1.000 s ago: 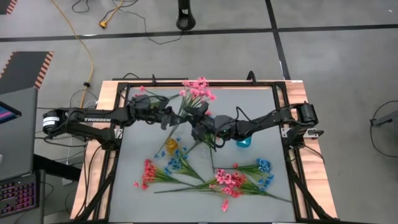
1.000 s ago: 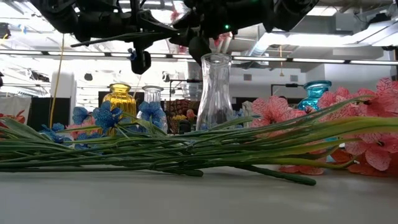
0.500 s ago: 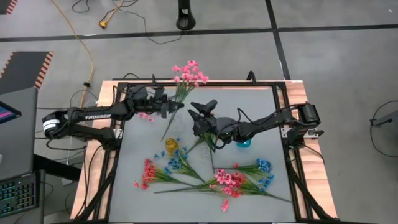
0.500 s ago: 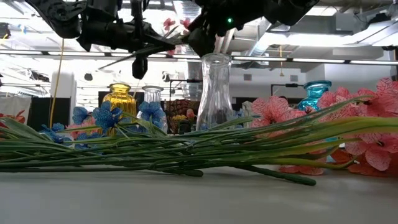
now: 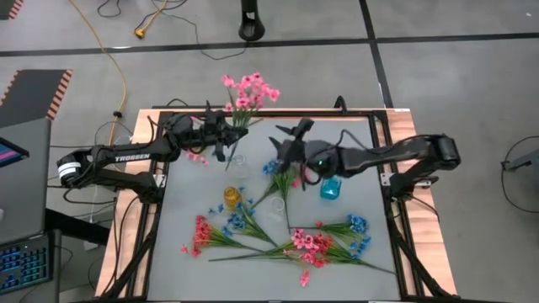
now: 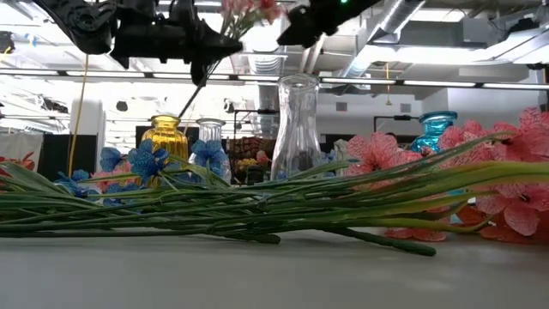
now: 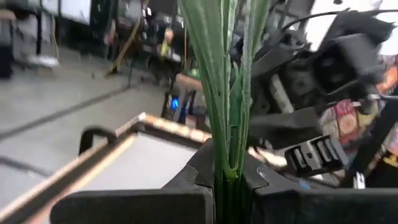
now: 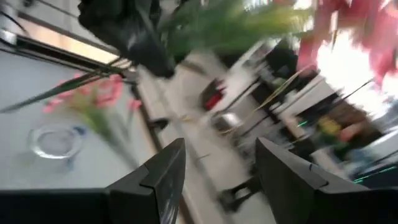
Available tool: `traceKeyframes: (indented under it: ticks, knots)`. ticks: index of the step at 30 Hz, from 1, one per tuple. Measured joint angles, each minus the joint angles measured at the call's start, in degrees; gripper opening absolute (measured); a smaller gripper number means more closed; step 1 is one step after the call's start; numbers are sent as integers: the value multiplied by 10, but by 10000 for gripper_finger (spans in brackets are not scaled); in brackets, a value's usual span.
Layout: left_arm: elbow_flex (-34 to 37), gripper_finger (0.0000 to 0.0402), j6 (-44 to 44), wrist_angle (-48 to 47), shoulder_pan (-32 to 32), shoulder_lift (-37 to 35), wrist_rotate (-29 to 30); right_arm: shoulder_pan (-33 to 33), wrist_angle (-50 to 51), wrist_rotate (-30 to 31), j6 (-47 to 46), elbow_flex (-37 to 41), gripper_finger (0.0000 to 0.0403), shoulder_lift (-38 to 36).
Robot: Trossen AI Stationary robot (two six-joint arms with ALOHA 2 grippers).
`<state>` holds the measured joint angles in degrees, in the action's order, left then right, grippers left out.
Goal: Sort flowers into vase by color
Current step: Put the top right pink flowers into the top transparent vase
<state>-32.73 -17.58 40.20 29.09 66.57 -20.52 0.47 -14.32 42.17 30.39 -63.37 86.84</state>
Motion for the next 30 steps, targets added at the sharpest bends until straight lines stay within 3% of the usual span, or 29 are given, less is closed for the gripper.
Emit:
traceKeyframes:
  ticks: [4, 8, 16, 21, 30]
  knots:
    - [0, 2, 4, 76, -2, 0, 2, -36, 117, -75, -113, 0, 219, -43]
    - [0, 2, 37, 102, -4, 0, 24, -66, 179, -123, -168, 0, 219, -64]
    - [0, 2, 109, 106, -40, 11, 115, -93, 186, -127, -184, 0, 219, -51]
    - [0, 2, 143, 88, -59, 15, 136, -95, 186, -130, -184, 0, 219, -31]
    - [0, 2, 119, 70, -69, 54, 138, -95, 186, -139, -184, 0, 219, -12]
